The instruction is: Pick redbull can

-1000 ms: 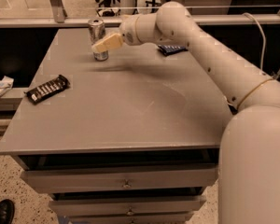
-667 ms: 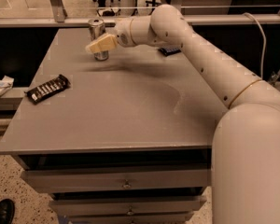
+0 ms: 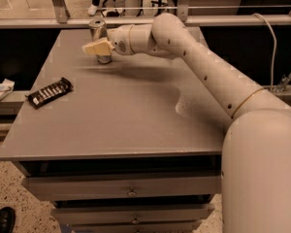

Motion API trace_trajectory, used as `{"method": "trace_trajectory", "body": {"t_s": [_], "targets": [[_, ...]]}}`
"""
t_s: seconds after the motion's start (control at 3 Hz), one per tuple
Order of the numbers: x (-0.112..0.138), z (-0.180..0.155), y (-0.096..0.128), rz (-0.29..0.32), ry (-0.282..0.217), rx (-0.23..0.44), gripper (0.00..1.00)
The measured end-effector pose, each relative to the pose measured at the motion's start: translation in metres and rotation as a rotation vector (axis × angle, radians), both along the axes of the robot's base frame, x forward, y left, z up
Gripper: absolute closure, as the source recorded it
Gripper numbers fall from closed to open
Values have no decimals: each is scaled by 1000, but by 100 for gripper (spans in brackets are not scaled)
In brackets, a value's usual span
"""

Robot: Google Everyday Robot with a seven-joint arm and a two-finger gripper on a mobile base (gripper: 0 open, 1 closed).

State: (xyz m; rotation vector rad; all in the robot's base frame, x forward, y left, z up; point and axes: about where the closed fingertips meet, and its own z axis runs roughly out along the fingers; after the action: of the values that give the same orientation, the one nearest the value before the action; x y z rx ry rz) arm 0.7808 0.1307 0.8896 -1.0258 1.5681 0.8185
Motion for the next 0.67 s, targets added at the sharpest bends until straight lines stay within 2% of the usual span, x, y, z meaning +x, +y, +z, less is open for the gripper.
{"method": "trace_trajectory", "body": {"t_s": [0.67], "targets": [[-15,8,7,31,-41,44,86]]}}
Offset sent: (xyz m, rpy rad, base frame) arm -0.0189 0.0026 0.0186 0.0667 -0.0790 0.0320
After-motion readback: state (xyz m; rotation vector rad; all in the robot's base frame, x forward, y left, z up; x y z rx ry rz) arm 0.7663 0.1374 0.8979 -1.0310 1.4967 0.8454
